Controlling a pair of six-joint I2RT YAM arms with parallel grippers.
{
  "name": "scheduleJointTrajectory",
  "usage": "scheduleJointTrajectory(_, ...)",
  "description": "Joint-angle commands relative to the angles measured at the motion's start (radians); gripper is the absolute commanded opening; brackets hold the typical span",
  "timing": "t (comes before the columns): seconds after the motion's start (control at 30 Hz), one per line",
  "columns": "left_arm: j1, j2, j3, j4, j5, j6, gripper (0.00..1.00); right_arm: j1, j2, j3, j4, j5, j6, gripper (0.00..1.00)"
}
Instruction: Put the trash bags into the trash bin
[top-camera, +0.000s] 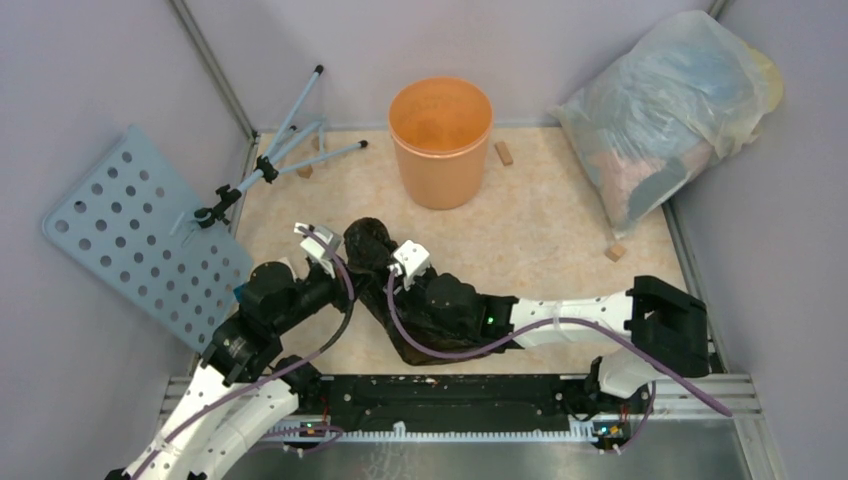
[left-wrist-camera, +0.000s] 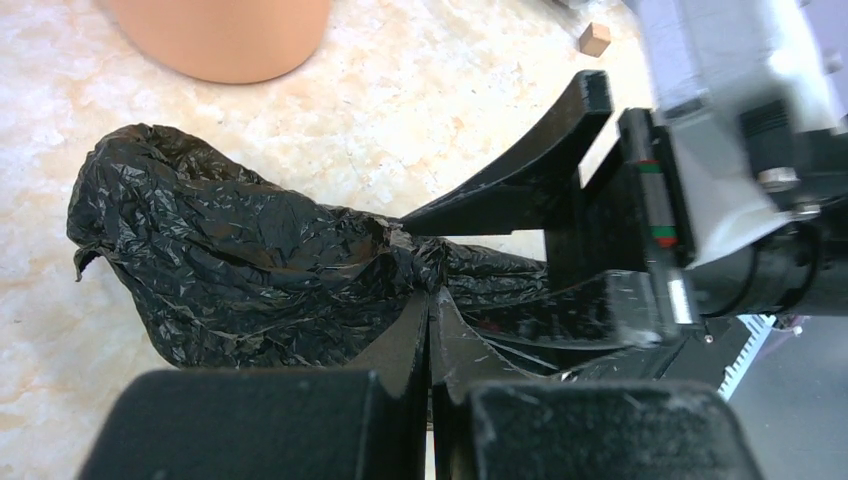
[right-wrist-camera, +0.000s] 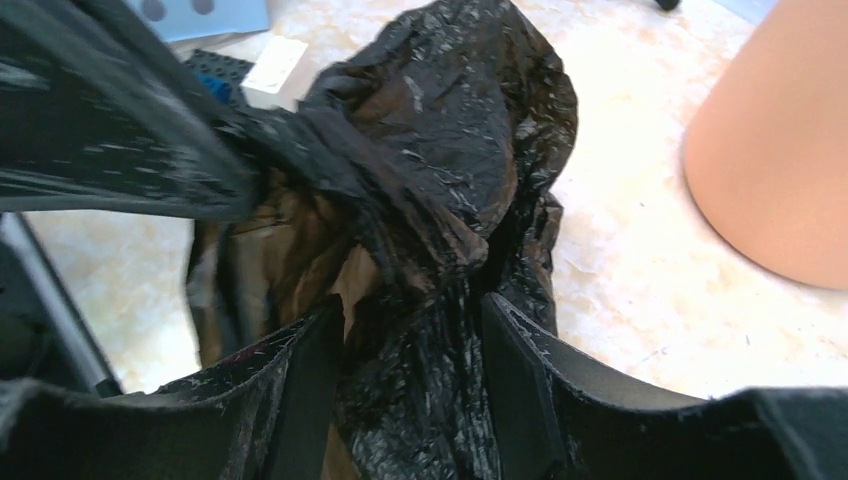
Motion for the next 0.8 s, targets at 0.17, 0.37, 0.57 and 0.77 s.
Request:
scheduleJointTrajectory(0.17, 0.003, 0.008, 0.102, -0.023, -0.048, -0.034, 0.00, -0.003, 0.082, 0.021, 0.131, 0.154, 0.001, 0.53)
scheduleJointTrajectory(0.37, 0.002, 0.010, 0.113, -0.037, -0.074, -0.045, 0.00, -0.005, 0.125, 0.052, 0.107, 0.302, 0.014, 0.41)
scheduleJointTrajectory(0.57, 0.003, 0.010, 0.119, -0.063, -0.083, -0.039, 0.00, -0.090, 0.055, 0.044, 0.030, 0.500, -0.026, 0.39)
scheduleJointTrajectory(0.77, 0.002, 0.013, 0.115, -0.074, -0.096, -0.036, 0.00, -0.193, -0.126, -0.018, 0.013, 0.483, -0.118, 0.44)
